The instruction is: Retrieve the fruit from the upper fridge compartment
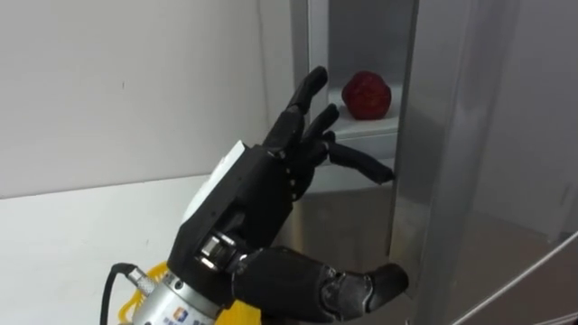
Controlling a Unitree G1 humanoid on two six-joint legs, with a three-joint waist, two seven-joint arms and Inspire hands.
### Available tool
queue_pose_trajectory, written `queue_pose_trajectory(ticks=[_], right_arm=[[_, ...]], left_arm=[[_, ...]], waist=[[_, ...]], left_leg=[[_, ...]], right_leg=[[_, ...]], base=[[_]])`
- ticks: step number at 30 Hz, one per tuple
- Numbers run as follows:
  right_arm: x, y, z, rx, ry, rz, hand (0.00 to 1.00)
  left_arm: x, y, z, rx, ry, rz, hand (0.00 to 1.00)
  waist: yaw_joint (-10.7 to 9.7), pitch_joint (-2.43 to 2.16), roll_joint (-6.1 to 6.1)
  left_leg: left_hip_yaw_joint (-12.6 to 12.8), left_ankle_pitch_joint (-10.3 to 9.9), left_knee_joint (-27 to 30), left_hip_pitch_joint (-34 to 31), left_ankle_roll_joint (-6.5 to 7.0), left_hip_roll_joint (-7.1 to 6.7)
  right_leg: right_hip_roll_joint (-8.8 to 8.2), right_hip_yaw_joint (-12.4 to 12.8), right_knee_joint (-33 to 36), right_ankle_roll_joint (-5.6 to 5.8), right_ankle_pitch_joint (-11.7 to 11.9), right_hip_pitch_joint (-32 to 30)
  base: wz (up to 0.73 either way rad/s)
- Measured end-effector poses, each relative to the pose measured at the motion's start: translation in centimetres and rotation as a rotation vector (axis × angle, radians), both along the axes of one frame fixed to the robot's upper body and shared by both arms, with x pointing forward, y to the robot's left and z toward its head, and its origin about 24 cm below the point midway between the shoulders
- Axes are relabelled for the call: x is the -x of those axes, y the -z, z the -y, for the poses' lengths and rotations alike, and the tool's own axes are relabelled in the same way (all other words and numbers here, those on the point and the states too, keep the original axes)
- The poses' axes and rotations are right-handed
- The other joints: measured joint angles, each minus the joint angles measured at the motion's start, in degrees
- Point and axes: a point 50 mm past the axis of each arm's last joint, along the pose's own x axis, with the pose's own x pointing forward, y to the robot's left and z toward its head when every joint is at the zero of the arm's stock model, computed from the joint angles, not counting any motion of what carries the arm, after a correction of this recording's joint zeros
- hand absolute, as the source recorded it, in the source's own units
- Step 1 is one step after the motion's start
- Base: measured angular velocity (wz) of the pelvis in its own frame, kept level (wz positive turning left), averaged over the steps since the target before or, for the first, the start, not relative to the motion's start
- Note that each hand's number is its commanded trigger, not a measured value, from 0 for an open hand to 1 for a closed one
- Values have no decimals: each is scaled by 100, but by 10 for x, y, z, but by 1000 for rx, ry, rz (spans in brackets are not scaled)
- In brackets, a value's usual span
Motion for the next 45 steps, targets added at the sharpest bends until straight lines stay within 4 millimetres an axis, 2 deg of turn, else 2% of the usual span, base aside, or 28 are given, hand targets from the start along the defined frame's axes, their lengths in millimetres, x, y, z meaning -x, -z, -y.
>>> queue_pose_trajectory(ticks=[3, 9, 16, 19, 24, 34, 45], right_arm=[[-1, 0, 0, 2, -1, 4, 0], [-1, 0, 1, 24, 14, 17, 0], [4, 0, 3, 41, 29, -2, 0], [4, 0, 4, 41, 36, -3, 0], [5, 0, 4, 42, 52, 0, 0], [6, -1, 6, 42, 84, 4, 0], [4, -2, 9, 50, 119, 18, 0]], left_arm=[[1, 0, 3, -3, 15, -2, 0], [1, -2, 6, 16, 30, 2, 0], [3, -8, 19, 4, 94, 27, 0], [4, -11, 23, 0, 112, 44, 0], [4, -15, 24, 8, 142, 54, 0], [5, -15, 27, 7, 196, 59, 0], [7, -18, 34, 17, 245, 66, 0]], waist=[[-26, -56, -20], [-142, -83, 22], [-300, -64, 81], [-388, -28, 116], [-529, -11, 127], [-759, 5, 111], [-849, -6, 170]], left_leg=[[10, 0, 0, -1, 0, -1], [116, 0, 0, 18, 0, 6], [329, 0, -27, 118, 0, 6], [361, 0, -82, 161, 0, 8], [503, 0, -113, 194, 0, 30], [726, 0, -118, 207, 0, 55], [915, -2, -117, 181, -1, 68]], right_leg=[[-2, -3, -13, 1, 0, 17], [5, 66, -20, 1, 4, 7], [26, 319, -18, 23, 44, 16], [40, 368, -20, 29, 68, -2], [71, 492, -7, 24, 77, -68], [114, 711, -4, 22, 129, -158], [152, 908, -13, 27, 182, -257]], base=[[0], [-4], [-18], [-10], [-12], [-12], [-11]])
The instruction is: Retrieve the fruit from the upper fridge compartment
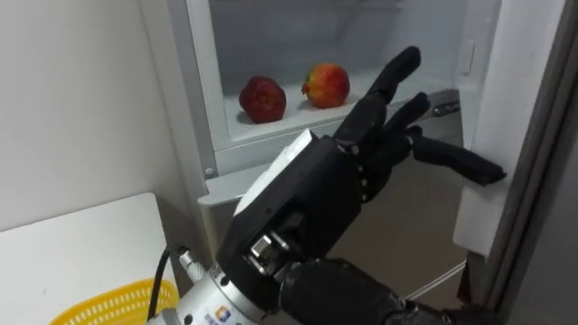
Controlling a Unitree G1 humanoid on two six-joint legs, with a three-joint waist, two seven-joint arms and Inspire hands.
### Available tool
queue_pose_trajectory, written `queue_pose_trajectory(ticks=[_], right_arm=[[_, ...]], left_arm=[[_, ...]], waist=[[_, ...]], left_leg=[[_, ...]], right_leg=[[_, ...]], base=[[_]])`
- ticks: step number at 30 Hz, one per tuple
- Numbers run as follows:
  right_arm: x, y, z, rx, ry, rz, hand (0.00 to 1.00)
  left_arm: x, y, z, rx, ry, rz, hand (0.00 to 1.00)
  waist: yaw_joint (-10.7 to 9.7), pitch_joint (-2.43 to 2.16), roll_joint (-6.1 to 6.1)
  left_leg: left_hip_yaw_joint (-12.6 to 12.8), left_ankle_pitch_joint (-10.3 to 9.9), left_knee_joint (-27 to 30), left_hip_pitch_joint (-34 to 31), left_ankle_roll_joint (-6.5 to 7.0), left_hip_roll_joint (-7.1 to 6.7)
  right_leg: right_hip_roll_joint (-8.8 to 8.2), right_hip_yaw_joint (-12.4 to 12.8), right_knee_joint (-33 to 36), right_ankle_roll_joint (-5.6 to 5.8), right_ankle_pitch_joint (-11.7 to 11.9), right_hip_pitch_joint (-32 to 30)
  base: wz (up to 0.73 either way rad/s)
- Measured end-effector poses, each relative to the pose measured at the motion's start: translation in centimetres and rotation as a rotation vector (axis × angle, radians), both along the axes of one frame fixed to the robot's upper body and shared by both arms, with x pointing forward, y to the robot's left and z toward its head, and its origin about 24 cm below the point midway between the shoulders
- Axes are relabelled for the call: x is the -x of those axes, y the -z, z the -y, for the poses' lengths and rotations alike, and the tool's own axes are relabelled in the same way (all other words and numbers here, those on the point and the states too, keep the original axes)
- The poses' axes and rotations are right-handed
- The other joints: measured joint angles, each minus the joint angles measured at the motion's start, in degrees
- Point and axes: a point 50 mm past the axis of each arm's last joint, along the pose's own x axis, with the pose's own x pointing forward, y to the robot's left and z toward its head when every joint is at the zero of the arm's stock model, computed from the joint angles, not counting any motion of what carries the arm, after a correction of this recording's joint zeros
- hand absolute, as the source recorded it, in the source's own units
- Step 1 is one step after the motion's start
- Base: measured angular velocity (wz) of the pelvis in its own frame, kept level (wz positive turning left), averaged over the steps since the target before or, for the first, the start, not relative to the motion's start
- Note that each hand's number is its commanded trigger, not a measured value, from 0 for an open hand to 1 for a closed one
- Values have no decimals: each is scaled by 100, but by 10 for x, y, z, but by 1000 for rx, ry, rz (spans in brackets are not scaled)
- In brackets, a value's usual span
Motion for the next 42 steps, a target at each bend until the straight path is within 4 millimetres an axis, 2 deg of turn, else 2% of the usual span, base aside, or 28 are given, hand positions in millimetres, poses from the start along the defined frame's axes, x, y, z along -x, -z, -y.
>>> queue_pose_trajectory(ticks=[5, 7, 11, 13, 17, 20, 25, 28, 31, 36, 42], right_arm=[[0, -1, 2, -1, 17, 2, 0], [0, -2, 6, 8, 29, 5, 0], [0, -2, 8, 12, 40, 9, 0], [0, -3, 10, 11, 67, 15, 0], [0, -3, 10, 6, 106, 27, 0], [0, -4, 12, 1, 164, 43, 0], [0, -4, 15, 9, 205, 56, 0], [1, -5, 16, 25, 225, 61, 0], [5, -5, 19, 38, 240, 52, 0], [10, -7, 24, 51, 244, 39, 0], [11, -7, 25, 49, 253, 41, 0]], left_arm=[[0, -2, 1, -9, 9, 13, 0], [0, -4, 3, -9, 17, 20, 0], [1, -3, 7, -16, 35, 19, 0], [2, -4, 11, -22, 51, 23, 0], [0, -5, 16, -34, 67, 24, 0], [-9, -5, 23, -25, 96, -5, 0], [-12, -4, 28, -17, 114, -30, 0], [-12, -4, 29, -18, 121, -32, 0], [-12, -7, 32, -24, 138, -24, 0], [-17, -17, 37, -48, 150, 20, 0], [-17, -20, 38, -54, 170, 31, 0]], waist=[[-56, 11, 46], [-74, 32, 87], [-88, 35, 91], [-99, 36, 89], [-129, 36, 87], [-167, 37, 87], [-374, 32, 97], [-568, 20, 125], [-689, 35, 159], [-744, 34, 224], [-875, 35, 224]], left_leg=[[64, 0, 2, 29, 0, 30], [75, 0, 2, 26, 0, 29], [89, 0, 2, -5, 0, 37], [224, 0, 2, 0, 0, 44], [295, 0, 2, 3, 0, 43], [361, 0, 3, 1, 0, 44], [365, -14, 4, -19, 13, 61], [365, -47, -12, -70, 27, 97], [377, -84, -15, -79, 25, 129], [466, -90, -67, -76, 14, 152], [537, -96, -65, -10, 5, 156]], right_leg=[[33, 43, -4, -22, 26, -5], [35, 73, 6, -22, 26, -35], [62, 154, 22, -23, 40, -89], [70, 192, 19, -14, 53, -104], [75, 244, 18, -6, 73, -127], [74, 256, 14, 6, 107, -130], [87, 245, -9, 6, 122, -133], [124, 238, -1, -10, 154, -195], [157, 242, 11, -21, 174, -223], [207, 331, 32, -44, 196, -275], [219, 384, 95, -48, 190, -297]], base=[[-9], [-4], [-6], [-10], [-10], [-1], [0], [0], [-3], [-12], [-9]])
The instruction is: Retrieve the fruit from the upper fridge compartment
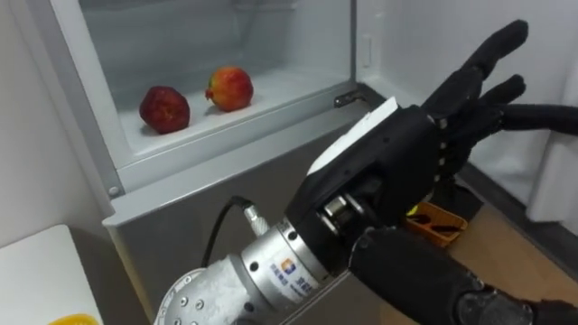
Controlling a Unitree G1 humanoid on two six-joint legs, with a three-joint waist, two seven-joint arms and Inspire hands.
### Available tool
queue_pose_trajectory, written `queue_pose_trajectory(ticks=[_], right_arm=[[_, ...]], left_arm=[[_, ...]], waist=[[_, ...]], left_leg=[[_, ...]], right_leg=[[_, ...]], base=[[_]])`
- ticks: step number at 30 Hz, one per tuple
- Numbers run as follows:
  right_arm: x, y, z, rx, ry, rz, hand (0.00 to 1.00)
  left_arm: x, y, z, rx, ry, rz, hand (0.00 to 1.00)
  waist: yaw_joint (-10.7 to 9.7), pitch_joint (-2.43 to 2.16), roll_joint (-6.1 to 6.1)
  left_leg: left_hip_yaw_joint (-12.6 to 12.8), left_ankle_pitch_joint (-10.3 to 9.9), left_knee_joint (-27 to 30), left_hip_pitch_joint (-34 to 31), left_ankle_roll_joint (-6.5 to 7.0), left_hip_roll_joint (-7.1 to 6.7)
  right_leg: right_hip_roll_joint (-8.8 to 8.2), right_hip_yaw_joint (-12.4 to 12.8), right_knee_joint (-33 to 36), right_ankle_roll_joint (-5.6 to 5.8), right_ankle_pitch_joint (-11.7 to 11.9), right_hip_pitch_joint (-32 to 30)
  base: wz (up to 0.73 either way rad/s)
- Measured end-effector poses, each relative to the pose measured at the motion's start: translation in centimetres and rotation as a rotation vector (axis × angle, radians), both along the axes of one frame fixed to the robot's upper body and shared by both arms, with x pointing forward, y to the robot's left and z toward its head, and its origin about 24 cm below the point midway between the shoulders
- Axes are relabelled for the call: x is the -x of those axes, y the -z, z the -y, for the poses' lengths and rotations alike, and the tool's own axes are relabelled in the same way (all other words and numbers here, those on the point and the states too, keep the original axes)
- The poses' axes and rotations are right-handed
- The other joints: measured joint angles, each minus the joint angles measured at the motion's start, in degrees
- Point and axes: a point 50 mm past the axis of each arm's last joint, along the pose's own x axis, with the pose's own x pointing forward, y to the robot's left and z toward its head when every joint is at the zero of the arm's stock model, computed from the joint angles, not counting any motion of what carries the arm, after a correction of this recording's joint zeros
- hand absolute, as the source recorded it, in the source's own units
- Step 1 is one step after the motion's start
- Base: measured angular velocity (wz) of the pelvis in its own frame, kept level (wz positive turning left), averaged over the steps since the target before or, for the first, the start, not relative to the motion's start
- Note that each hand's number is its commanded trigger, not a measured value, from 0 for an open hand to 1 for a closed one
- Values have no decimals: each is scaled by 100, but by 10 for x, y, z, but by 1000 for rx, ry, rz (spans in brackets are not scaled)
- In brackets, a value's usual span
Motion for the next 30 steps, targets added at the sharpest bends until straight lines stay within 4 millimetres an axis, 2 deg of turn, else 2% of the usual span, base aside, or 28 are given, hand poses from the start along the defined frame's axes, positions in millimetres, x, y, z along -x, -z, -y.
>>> queue_pose_trajectory(ticks=[9, 26, 30], right_arm=[[3, 0, -1, -5, 2, -3, 0], [-2, 0, -1, -9, -1, 13, 0], [-4, 0, -1, -7, 1, 17, 0]], left_arm=[[-5, 0, 2, 14, 18, -17, 0], [1, -14, 41, -42, 156, 43, 0], [1, -15, 45, -54, 165, 42, 0]], waist=[[-133, 5, -6], [-180, 11, 19], [-286, 15, 94]], left_leg=[[0, -30, -5, 3, 0, 3], [16, -55, -19, -78, 2, -11], [46, -54, 3, -95, 2, -15]], right_leg=[[-1, 0, -7, 4, -2, 22], [-5, 38, -136, 23, 6, 20], [-14, 53, -189, 34, 13, 0]], base=[[0], [0], [-2]])
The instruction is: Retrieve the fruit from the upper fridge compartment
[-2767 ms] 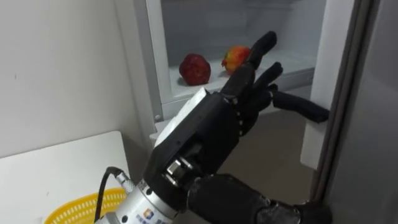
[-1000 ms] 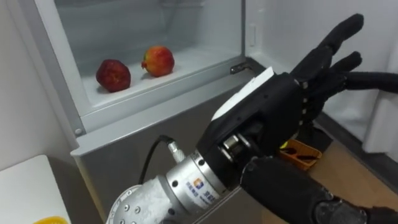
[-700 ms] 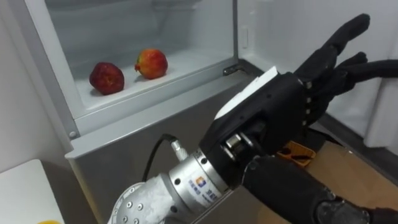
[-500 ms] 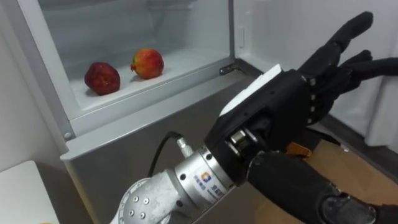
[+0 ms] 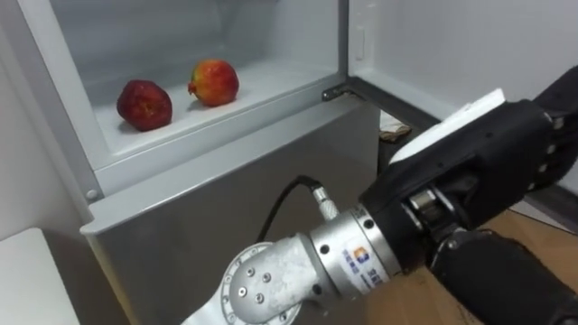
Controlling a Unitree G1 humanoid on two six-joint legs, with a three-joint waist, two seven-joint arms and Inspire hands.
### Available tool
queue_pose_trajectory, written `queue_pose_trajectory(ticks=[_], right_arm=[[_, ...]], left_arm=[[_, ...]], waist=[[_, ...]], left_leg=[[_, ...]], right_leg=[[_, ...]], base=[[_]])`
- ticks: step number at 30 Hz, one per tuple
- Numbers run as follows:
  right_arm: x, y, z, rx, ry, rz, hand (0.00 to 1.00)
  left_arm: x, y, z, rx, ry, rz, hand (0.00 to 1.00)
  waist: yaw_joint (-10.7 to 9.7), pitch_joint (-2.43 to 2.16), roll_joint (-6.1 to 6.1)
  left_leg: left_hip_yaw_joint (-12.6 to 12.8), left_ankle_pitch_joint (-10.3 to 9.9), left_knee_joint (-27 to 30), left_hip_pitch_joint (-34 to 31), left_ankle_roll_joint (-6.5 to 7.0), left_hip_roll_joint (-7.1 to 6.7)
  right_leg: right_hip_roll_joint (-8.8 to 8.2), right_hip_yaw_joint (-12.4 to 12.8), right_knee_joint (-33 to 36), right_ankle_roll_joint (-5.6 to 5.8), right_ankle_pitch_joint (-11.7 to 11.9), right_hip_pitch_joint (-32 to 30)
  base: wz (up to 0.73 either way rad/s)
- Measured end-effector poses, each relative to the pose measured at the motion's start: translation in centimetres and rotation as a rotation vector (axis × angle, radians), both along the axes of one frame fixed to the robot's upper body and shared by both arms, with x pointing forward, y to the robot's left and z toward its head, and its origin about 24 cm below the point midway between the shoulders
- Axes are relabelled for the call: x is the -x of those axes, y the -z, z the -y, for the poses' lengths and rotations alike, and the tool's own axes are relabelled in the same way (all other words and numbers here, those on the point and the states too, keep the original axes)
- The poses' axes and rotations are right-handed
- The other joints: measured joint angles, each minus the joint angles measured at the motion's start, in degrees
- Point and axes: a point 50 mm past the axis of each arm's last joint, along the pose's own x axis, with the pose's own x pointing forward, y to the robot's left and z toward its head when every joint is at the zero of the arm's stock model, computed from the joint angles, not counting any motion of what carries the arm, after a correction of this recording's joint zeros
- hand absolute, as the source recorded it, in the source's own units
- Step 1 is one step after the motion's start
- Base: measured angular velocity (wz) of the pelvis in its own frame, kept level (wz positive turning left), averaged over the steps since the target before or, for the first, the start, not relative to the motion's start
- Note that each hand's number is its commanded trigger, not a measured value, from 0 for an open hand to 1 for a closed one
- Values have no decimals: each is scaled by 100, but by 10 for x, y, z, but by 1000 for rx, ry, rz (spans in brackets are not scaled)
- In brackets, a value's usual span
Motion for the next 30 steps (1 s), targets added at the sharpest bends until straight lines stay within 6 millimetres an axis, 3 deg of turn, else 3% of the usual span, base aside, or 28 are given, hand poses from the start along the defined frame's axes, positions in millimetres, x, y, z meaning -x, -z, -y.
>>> queue_pose_trajectory(ticks=[4, 20, 25, 28, 30], right_arm=[[0, 0, 0, 1, -7, -5, 0], [2, 0, 1, 5, 5, -12, 0], [1, 0, 1, 5, 4, 2, 0], [-1, 0, 1, 7, 9, 10, 0], [-3, 0, -1, 4, -5, 11, 0]], left_arm=[[0, -1, 4, 20, -5, -21, 0], [-2, 0, 2, 17, -38, -25, 0], [-4, 2, -4, -15, -59, 1, 0], [-5, -4, -19, -13, -122, 54, 0], [-3, -11, -36, 12, -191, 108, 0]], waist=[[-9, 10, 59], [12, 20, 40], [269, 91, -75], [588, 69, -117], [646, 43, -153]], left_leg=[[110, 2, 11, 0, -1, 5], [116, 2, 9, 24, -1, 2], [57, 3, 18, 21, 0, 4], [40, 4, 61, -48, 2, 6], [-117, 9, 100, -112, 8, 0]], right_leg=[[9, 64, 6, 0, -1, -32], [11, 80, 18, 2, -2, -41], [4, 30, 108, 0, -18, -25], [0, 19, 187, -7, -35, -111], [-35, -128, 202, -13, -45, -113]], base=[[-9], [-1], [2], [-1], [33]])
